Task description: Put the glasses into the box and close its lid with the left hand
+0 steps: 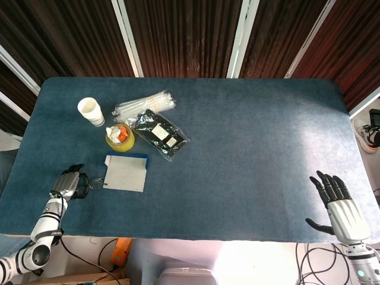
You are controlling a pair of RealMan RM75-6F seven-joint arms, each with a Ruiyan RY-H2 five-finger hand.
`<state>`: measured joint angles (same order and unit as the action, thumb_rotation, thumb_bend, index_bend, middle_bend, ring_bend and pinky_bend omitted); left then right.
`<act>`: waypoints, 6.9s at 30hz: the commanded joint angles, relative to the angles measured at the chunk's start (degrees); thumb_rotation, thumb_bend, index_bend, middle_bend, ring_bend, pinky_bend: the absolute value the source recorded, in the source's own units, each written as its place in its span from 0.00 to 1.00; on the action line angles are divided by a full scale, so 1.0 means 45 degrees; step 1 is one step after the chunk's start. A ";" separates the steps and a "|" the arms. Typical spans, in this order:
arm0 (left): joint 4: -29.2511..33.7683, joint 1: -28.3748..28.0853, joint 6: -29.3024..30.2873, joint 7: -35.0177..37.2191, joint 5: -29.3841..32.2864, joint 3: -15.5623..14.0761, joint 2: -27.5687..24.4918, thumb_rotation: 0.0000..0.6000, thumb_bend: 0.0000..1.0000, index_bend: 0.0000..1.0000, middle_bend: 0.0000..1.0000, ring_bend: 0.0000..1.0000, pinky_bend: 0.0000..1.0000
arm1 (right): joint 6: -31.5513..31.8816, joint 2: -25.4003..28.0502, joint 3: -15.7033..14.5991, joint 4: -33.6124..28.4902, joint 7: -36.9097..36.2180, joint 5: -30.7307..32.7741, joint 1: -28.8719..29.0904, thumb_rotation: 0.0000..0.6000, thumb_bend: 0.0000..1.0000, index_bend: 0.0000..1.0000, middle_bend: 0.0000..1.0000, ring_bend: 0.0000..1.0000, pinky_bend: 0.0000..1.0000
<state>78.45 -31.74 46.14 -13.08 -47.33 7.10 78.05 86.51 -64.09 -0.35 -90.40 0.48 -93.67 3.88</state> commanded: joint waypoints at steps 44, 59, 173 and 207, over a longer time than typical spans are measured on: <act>-0.1687 -0.1406 0.2817 -0.2512 -0.4004 0.0715 0.3374 1.00 0.52 0.64 0.10 0.01 0.10 | -0.0601 0.0537 -0.0182 -0.0229 -0.0725 0.0168 0.0160 1.00 0.12 0.00 0.00 0.00 0.00; -0.3429 -0.2003 0.1917 -0.2527 -0.3082 0.1105 0.4328 1.00 0.51 0.64 0.10 0.01 0.10 | -0.0486 0.0680 -0.0174 -0.0212 -0.1092 0.0134 0.0126 1.00 0.12 0.00 0.00 0.00 0.00; -0.0151 -0.0940 0.1545 -0.3617 -0.2543 -0.0660 0.2054 1.00 0.29 0.30 0.00 0.00 0.07 | -0.0408 0.0739 -0.0547 -0.0294 -0.1086 -0.0512 0.0111 1.00 0.12 0.00 0.00 0.00 0.00; -0.1172 -0.1252 0.1040 -0.2453 -0.2660 -0.0452 0.2556 1.00 0.37 0.44 0.00 0.00 0.09 | -0.0579 0.0647 -0.0520 -0.0297 -0.0806 -0.0368 0.0152 1.00 0.12 0.00 0.00 0.00 0.00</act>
<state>73.30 -37.39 50.73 -24.55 -59.03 4.96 89.47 83.90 -61.18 -2.69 -91.73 -3.14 -95.32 4.56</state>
